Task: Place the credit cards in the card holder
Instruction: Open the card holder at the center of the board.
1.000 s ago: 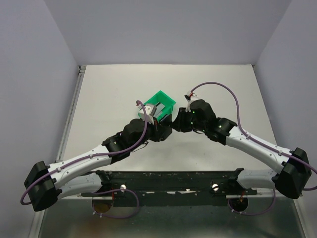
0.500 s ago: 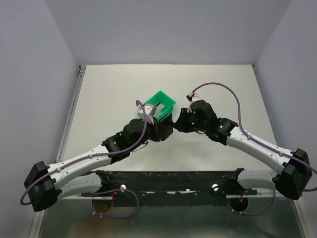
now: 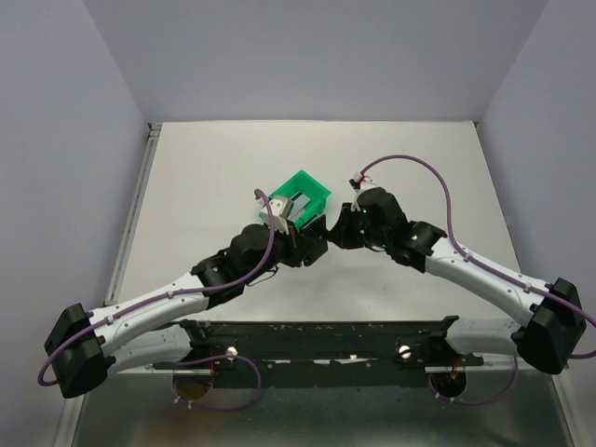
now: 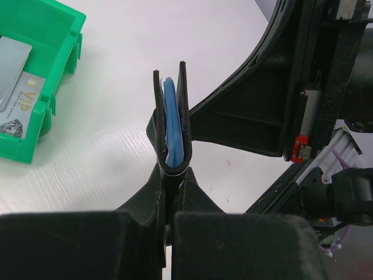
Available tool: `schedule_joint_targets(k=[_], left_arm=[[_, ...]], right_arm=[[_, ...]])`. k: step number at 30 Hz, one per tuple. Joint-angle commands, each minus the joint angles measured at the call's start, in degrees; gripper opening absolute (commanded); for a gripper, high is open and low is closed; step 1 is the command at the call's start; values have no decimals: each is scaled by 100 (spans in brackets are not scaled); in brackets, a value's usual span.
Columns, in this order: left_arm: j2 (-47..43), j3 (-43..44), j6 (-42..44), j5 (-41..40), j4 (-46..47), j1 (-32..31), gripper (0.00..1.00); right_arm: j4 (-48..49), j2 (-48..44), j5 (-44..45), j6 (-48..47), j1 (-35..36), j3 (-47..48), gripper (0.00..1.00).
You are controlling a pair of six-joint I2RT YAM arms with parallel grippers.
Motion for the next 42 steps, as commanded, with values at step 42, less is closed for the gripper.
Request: schedule_joint_targets(k=[42], left_arm=[[2177,126,26,294,-427,-8,34]], right_arm=[[-1592,89,493,821,-133,-1379,1]])
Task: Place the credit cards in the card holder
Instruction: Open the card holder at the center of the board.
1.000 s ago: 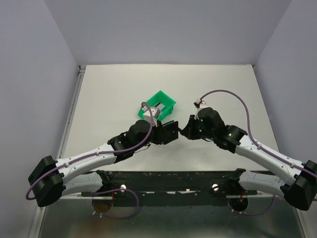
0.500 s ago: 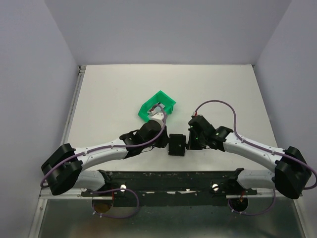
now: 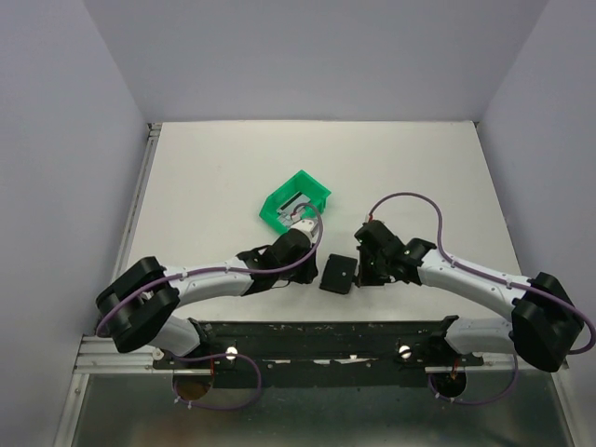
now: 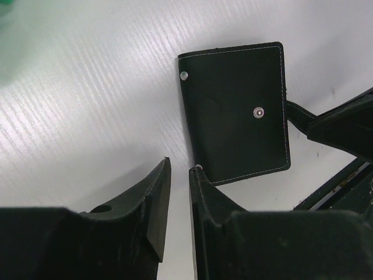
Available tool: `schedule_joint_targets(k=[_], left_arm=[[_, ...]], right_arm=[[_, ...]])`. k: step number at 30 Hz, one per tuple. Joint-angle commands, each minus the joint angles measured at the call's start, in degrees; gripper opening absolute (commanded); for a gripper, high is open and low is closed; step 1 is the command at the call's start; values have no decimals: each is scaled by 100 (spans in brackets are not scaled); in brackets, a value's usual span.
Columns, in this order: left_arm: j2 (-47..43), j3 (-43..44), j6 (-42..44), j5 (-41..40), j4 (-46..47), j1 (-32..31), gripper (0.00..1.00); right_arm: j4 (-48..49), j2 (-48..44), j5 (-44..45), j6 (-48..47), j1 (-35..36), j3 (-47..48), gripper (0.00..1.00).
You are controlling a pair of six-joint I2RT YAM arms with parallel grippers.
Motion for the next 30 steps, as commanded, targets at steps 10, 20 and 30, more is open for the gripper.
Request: schedule_joint_targets(k=[10,20,30], left_arm=[[-1326,12,340,-559,-408,5,44],[-1722,127,604,-920,-787,259,50],[-1942,118,797,-577,-770,1147,51]], right_arm=[[-167,161,427,-256,-239,303,1],[-325,207,699,-274,-265,523,50],[-941,-365,1411,-344,-274,805,68]])
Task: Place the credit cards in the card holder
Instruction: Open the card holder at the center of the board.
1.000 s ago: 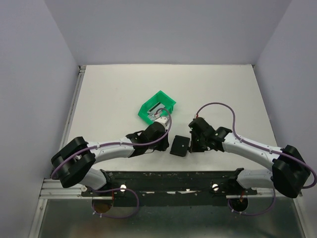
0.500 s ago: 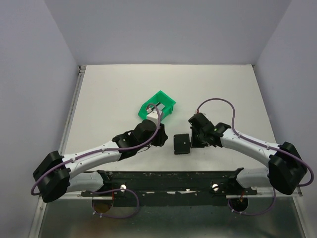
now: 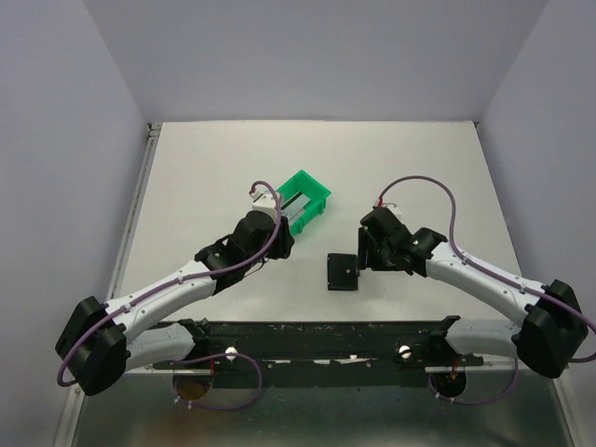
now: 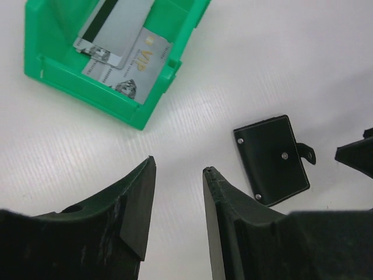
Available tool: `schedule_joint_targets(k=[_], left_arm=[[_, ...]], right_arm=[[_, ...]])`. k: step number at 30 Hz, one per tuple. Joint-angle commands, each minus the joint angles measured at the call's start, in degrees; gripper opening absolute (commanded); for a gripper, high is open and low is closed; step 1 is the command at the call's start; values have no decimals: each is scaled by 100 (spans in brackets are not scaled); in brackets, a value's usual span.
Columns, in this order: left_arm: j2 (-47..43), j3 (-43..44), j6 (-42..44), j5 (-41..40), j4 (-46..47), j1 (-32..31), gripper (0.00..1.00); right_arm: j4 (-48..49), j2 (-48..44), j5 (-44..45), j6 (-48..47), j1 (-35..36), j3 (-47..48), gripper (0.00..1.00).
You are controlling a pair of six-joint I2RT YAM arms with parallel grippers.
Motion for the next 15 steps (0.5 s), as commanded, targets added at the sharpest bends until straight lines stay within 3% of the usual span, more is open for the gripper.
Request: schedule_joint_targets(k=[1,15], left_arm=[[-165,153,194,142,-70,384,51],[-113,364,229,90,62,869,52]], right_arm=[[-445,-326,544,-86,-38,252,68],[-682,-713,816,-156,-73,533,71]])
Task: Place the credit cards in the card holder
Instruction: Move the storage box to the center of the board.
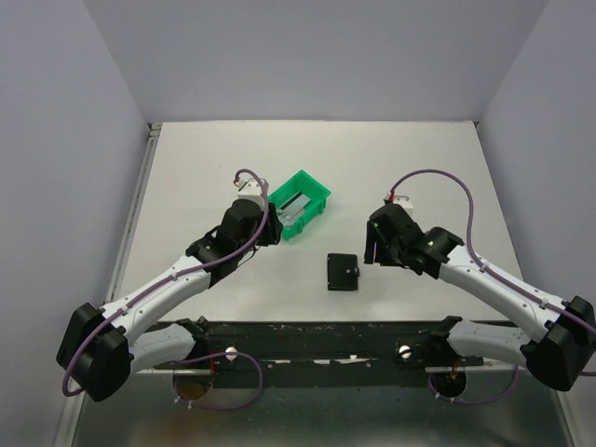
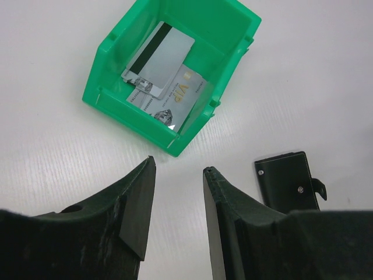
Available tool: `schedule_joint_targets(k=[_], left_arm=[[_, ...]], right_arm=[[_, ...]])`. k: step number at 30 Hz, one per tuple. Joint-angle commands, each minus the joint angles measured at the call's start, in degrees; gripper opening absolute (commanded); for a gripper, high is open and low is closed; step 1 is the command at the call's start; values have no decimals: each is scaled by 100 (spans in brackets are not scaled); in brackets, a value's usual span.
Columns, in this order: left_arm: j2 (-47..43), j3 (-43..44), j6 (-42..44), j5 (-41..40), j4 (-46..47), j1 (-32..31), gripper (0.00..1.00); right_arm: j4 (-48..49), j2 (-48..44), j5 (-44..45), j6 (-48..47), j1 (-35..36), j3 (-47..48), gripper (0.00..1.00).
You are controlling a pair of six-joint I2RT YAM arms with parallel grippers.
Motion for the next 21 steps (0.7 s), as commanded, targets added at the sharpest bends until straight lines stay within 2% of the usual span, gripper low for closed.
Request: schedule_joint_targets(k=[1,11,21], left_arm=[[-12,217,67,66,83,49,52],[23,244,102,57,66,102,52],[14,253,111,13,22,119,60]], right_arm=[[-140,-75,242,-97,-47,251,72],[0,-136,163,-71,-56,207,74],[264,-189,-13,-62,-56,111,75]])
